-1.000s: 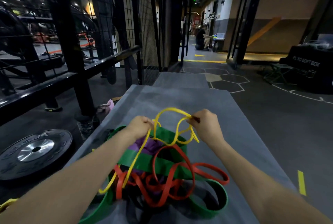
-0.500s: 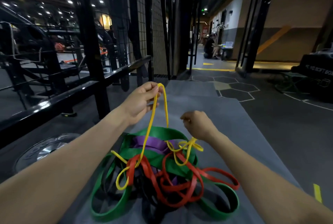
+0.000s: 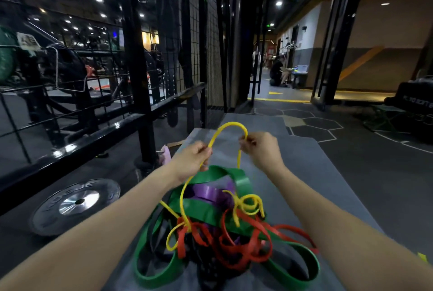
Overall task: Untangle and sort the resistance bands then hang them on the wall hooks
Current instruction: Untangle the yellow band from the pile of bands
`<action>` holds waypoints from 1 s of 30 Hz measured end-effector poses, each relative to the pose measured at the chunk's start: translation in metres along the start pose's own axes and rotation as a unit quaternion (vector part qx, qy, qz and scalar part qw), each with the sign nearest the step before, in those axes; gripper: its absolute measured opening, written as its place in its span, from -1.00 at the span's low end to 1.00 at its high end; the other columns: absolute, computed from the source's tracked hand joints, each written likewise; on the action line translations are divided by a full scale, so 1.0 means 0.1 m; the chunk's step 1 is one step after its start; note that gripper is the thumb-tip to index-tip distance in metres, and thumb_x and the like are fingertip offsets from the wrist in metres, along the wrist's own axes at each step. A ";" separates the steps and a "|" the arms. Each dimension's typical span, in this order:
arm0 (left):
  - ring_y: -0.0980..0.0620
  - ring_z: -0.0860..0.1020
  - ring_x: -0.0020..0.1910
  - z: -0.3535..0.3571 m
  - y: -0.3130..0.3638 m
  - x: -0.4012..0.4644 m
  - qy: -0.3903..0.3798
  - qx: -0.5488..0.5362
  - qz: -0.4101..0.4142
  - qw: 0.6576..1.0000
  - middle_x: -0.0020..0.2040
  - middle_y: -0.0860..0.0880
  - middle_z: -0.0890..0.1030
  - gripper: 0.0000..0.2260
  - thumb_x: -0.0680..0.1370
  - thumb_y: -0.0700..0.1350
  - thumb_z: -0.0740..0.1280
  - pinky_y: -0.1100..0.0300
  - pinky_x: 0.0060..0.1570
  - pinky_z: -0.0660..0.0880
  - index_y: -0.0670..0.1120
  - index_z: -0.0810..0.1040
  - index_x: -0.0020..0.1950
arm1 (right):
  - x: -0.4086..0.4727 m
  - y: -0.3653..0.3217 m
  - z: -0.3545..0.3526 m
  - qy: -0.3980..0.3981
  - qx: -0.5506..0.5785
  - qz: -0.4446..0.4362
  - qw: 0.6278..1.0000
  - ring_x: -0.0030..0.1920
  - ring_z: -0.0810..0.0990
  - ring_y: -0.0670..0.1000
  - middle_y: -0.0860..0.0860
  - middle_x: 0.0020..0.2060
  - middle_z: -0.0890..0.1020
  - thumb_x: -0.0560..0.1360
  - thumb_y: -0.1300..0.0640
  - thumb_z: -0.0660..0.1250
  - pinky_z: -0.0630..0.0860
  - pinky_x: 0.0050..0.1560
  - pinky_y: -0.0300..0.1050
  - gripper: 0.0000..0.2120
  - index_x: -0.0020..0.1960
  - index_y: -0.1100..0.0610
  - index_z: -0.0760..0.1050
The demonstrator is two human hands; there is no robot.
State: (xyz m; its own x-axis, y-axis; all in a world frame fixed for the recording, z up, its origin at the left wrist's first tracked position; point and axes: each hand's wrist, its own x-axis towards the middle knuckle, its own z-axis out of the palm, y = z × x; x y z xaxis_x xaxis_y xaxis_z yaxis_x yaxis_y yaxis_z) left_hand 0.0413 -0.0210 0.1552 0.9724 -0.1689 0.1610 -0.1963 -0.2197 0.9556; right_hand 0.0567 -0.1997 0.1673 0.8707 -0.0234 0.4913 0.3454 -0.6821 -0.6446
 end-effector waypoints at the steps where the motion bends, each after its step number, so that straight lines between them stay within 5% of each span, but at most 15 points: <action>1: 0.08 0.38 -0.31 0.04 -0.04 0.04 0.010 0.037 0.003 0.999 -0.28 -0.04 0.36 -0.84 0.62 -0.22 0.12 0.31 -0.27 0.41 -0.11 0.37 -0.15 | 0.05 -0.05 -0.09 0.021 0.019 -0.015 0.999 -0.12 0.65 0.16 0.22 -0.23 0.67 0.48 0.24 0.34 0.54 -0.06 -0.09 -0.88 -0.14 0.29 0.61; 4: 0.08 0.40 -0.21 0.22 -0.05 0.15 0.042 0.121 0.033 0.991 -0.20 -0.01 0.40 -0.93 0.59 -0.25 0.20 0.41 -0.25 0.37 -0.11 0.38 -0.07 | 0.16 -0.18 -0.33 0.050 0.040 -0.068 0.996 -0.15 0.64 0.19 0.19 -0.23 0.66 0.44 0.27 0.37 0.55 0.01 0.15 -0.93 -0.15 0.23 0.63; 8: 0.09 0.39 -0.01 0.56 0.03 0.21 -0.002 0.081 0.072 0.994 0.05 -0.09 0.35 -0.72 0.53 -0.38 0.24 0.52 -0.12 0.36 -0.25 0.33 0.22 | 0.17 -0.25 -0.53 0.068 0.021 -0.134 0.988 -0.09 0.61 0.09 0.12 -0.12 0.63 0.43 0.33 0.38 0.56 0.03 0.03 -0.83 0.01 0.23 0.64; 11: 0.00 0.48 0.20 0.71 0.01 0.33 -0.039 0.174 0.062 0.982 0.21 -0.12 0.46 -0.71 0.56 -0.21 0.25 0.23 0.23 0.38 -0.20 0.35 0.27 | 0.16 -0.25 -0.60 0.077 0.006 -0.157 0.984 -0.08 0.61 0.04 0.10 -0.12 0.64 0.42 0.32 0.40 0.52 0.01 -0.13 -0.81 0.01 0.21 0.65; 13: 0.10 0.59 -0.07 0.76 0.06 0.34 -0.009 0.129 0.059 0.990 -0.02 -0.12 0.56 -0.94 0.59 -0.21 0.20 0.18 0.08 0.48 -0.15 0.46 -0.02 | 0.15 -0.24 -0.65 0.079 0.011 -0.153 0.985 -0.10 0.59 0.00 0.07 -0.12 0.64 0.41 0.32 0.41 0.50 -0.01 -0.21 -0.81 0.01 0.21 0.65; 15: 0.18 0.57 -0.38 0.74 0.12 0.35 0.029 -0.014 0.026 0.999 -0.31 -0.08 0.58 -0.75 0.61 -0.30 0.13 0.29 -0.27 0.54 -0.13 0.44 -0.24 | 0.12 -0.20 -0.66 0.065 0.042 -0.123 0.989 -0.11 0.58 -0.03 0.02 -0.15 0.62 0.40 0.34 0.41 0.51 -0.01 -0.22 -0.78 0.04 0.22 0.63; 17: 0.15 0.55 -0.46 0.62 0.16 0.32 0.054 -0.111 -0.010 0.992 -0.42 -0.03 0.57 -0.73 0.60 -0.32 0.14 0.35 -0.47 0.47 -0.15 0.47 -0.26 | 0.09 -0.10 -0.59 0.017 0.041 -0.054 0.998 -0.10 0.59 0.00 0.07 -0.12 0.62 0.40 0.36 0.41 0.52 0.02 -0.18 -0.71 0.12 0.24 0.57; 20: 0.15 0.60 -0.47 0.41 0.20 0.26 0.061 -0.182 -0.017 0.981 -0.41 -0.04 0.60 -0.79 0.59 -0.30 0.18 0.34 -0.46 0.54 -0.17 0.48 -0.21 | -0.06 0.11 -0.34 -0.121 -0.029 0.049 0.991 -0.06 0.59 0.06 0.18 -0.05 0.63 0.43 0.30 0.39 0.51 0.07 -0.13 -0.71 0.14 0.29 0.52; 24: 0.03 0.60 -0.18 0.27 0.17 0.20 0.053 -0.183 -0.021 0.981 -0.18 -0.11 0.60 -0.81 0.61 -0.24 0.16 0.26 -0.24 0.60 -0.17 0.50 -0.15 | -0.31 0.17 0.07 -0.288 -0.106 0.029 0.951 0.11 0.57 0.13 0.19 0.06 0.63 0.44 0.10 0.42 0.43 0.03 -0.13 -0.66 0.13 0.27 0.55; 30: 0.08 0.61 -0.23 0.16 0.13 0.14 0.066 -0.172 -0.005 0.983 -0.19 -0.11 0.60 -0.82 0.61 -0.24 0.16 0.28 -0.26 0.60 -0.17 0.50 -0.15 | -0.38 0.15 0.28 -0.288 -0.135 0.018 0.948 -0.12 0.51 0.09 0.16 -0.20 0.57 0.41 0.11 0.42 0.31 -0.20 -0.16 -0.78 -0.09 0.28 0.59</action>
State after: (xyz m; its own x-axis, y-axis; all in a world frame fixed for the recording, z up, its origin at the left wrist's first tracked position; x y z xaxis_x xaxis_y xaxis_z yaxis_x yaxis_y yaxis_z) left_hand 0.0500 -0.0415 0.1655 0.9863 -0.0379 0.1604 -0.1548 0.1208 0.9805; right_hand 0.0389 -0.1885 0.1228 0.9538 0.2999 0.0201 0.2774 -0.8526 -0.4429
